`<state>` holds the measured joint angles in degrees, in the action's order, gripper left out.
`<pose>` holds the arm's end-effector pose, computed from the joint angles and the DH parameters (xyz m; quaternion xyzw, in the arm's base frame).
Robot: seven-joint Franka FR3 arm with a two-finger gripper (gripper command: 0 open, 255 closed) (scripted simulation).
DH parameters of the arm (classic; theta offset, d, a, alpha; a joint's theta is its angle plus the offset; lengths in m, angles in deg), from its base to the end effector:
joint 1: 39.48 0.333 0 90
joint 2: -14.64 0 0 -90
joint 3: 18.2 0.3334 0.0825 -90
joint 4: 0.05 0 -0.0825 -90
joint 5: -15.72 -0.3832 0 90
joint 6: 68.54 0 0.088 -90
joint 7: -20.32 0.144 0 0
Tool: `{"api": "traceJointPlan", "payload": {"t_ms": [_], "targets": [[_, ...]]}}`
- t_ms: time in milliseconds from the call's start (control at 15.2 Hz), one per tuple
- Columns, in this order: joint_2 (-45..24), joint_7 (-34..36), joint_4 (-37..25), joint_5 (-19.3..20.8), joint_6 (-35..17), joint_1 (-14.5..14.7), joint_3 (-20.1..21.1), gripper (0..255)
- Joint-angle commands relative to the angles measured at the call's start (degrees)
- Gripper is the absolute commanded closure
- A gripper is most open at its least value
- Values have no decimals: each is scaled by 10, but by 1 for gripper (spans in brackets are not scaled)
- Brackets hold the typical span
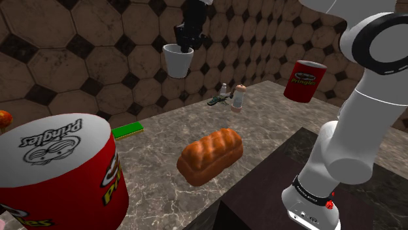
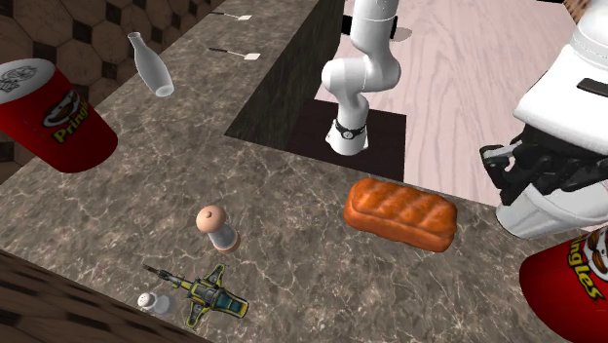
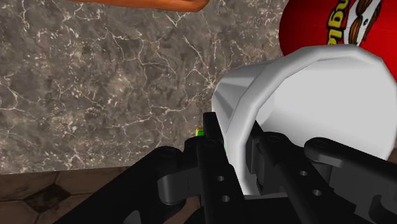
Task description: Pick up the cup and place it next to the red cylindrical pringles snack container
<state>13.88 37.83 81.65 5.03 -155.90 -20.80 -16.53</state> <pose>0.5114 0.2188 0.6639 -0.9942 -0.0329 -0.0101 0.1018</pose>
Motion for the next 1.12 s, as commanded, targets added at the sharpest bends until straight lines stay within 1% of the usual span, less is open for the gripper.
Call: {"api": "traceJointPlan", "payload": {"t_ms": [0, 330, 594, 726, 792, 858, 924, 1056], "targets": [[-25, 31, -33, 4, 1, 15, 15, 255], [-92, 96, -118, 19, 9, 53, 43, 255], [-166, 147, -220, 38, 30, 89, 61, 255], [-215, 173, -293, 50, 51, 111, 67, 255], [-245, 185, -341, 56, 67, 123, 70, 255], [-301, 202, -432, 67, 101, 142, 72, 255], [-280, 199, -389, 64, 78, 139, 71, 255], [-253, 194, -327, 60, 43, 135, 71, 255]]}}
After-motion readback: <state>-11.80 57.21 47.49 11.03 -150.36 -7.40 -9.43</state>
